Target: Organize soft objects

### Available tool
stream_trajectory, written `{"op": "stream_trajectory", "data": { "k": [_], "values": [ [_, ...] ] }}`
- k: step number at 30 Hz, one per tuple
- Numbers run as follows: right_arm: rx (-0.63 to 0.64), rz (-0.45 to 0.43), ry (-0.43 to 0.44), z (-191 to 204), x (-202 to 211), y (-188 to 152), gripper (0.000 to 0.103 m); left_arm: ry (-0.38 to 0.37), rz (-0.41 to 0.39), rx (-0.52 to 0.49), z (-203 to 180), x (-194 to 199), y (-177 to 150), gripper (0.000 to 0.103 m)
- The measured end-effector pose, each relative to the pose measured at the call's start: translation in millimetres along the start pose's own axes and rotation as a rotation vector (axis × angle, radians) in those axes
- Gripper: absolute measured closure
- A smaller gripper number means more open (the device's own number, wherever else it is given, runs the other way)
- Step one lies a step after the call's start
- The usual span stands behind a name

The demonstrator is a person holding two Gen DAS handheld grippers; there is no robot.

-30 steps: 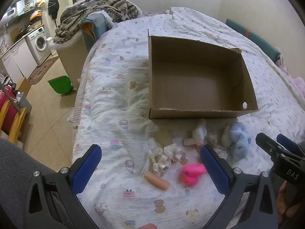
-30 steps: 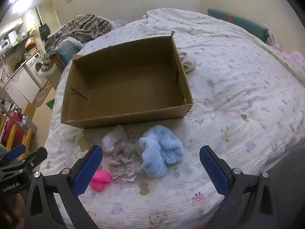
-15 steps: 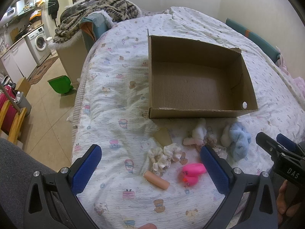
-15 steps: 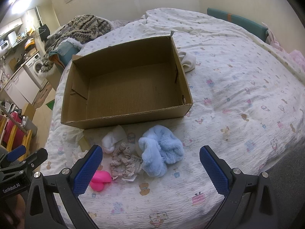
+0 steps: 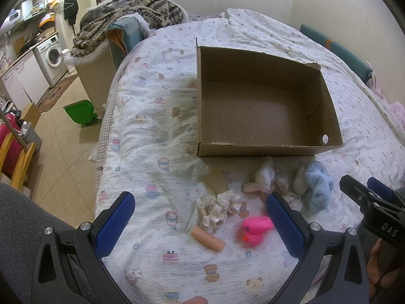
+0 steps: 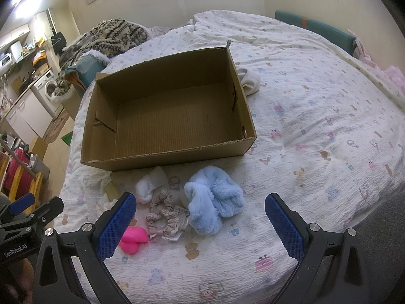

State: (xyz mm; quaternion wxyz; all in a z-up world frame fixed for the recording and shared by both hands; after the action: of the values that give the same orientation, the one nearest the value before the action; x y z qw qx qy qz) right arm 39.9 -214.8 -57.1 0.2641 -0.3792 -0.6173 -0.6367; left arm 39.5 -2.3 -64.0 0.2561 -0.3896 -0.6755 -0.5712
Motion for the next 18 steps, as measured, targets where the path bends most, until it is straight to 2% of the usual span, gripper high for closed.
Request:
{"op": "stream_trajectory", "data": {
  "k": [18],
  "values": [
    [0.0, 0.005, -0.001, -0.5, 0.6, -1.3, 0.0, 0.01, 0.008, 0.008, 4.8, -1.9, -2.7, 0.0]
  ]
}}
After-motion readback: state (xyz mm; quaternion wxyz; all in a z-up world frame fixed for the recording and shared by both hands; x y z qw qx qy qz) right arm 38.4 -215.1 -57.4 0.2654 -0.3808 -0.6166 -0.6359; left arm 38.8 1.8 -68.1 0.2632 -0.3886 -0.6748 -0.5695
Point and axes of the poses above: each gripper's, at about its wrist camera, not at the fingertips, and x roughly against the way its jaws point, z to its left, y to its top, the point moved 7 cm from there along -x, roughly the way its jaws point, and after that the axes turned 14 degrees about -y, right-handed, at the moved point
